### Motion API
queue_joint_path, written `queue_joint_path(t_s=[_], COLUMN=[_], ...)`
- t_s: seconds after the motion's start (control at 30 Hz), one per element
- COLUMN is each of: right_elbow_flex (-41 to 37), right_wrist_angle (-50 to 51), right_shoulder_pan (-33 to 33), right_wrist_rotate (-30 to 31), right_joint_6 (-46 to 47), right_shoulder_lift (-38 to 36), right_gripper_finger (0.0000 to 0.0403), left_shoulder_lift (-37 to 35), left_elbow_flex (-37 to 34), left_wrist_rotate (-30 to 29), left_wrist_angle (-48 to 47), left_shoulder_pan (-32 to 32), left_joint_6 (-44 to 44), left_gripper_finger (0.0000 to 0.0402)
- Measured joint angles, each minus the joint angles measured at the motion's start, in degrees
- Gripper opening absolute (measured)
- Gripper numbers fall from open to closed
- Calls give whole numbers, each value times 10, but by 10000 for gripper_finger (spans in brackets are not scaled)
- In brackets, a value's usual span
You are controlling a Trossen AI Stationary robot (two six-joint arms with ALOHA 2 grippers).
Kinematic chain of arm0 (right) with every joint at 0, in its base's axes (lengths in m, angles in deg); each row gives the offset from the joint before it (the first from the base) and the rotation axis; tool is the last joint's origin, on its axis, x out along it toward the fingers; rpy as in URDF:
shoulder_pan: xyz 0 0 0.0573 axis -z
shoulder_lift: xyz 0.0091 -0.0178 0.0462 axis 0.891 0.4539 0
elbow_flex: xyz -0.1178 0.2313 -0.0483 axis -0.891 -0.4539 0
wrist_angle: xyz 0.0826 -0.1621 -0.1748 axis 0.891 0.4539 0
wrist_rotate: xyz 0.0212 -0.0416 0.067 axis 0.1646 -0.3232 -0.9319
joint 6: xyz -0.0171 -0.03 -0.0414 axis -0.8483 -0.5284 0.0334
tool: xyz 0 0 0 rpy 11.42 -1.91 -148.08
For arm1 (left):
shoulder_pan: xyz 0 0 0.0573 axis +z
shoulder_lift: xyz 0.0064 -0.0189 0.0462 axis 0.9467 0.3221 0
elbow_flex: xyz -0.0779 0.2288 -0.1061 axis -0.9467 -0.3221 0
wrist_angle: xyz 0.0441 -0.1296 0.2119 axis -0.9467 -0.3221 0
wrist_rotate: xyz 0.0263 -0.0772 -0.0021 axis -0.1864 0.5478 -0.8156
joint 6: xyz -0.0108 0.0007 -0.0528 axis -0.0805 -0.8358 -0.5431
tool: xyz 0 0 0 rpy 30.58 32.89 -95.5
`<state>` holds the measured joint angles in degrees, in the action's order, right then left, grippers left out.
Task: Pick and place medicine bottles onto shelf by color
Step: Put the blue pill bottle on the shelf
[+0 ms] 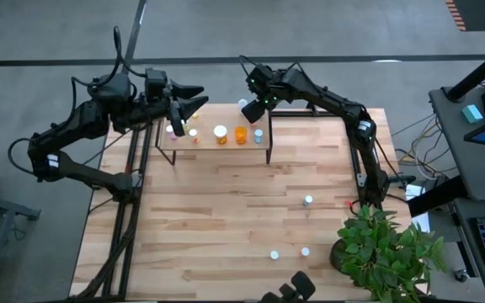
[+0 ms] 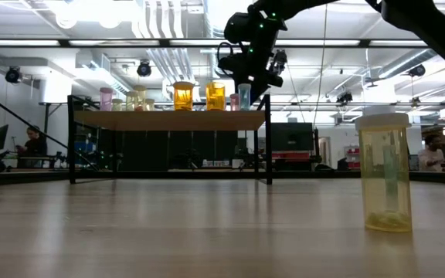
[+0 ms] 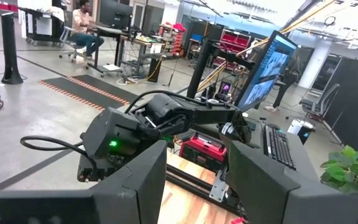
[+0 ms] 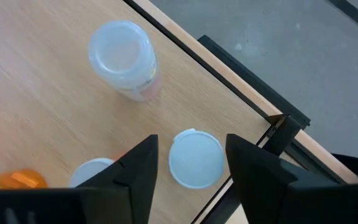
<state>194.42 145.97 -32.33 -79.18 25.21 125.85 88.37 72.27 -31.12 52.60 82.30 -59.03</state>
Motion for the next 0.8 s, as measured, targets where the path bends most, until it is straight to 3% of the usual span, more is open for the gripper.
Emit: queue_joint_path(t_s=[0.2,0.4,0.8], right_elbow_flex=[-1,8,8], right_wrist_angle=[2,-6,-125], right_shoulder_pan=[0,-11,-99], right_wrist_rotate=[0,12,65], right_joint_6=[0,0,-60], right_shoulder_lift=[-11,-76,-212], right_gripper_finger=[199,201,201], left_shoulder_lift=[0,18,82], left_elbow_flex=[0,-7,-79], left_wrist_rotate=[0,0,4], left_wrist_angle=[0,4,147], left_shoulder_pan=[0,-12,-175], left_joint_6=[0,-43,-122], left_gripper_finger=[160,160,160])
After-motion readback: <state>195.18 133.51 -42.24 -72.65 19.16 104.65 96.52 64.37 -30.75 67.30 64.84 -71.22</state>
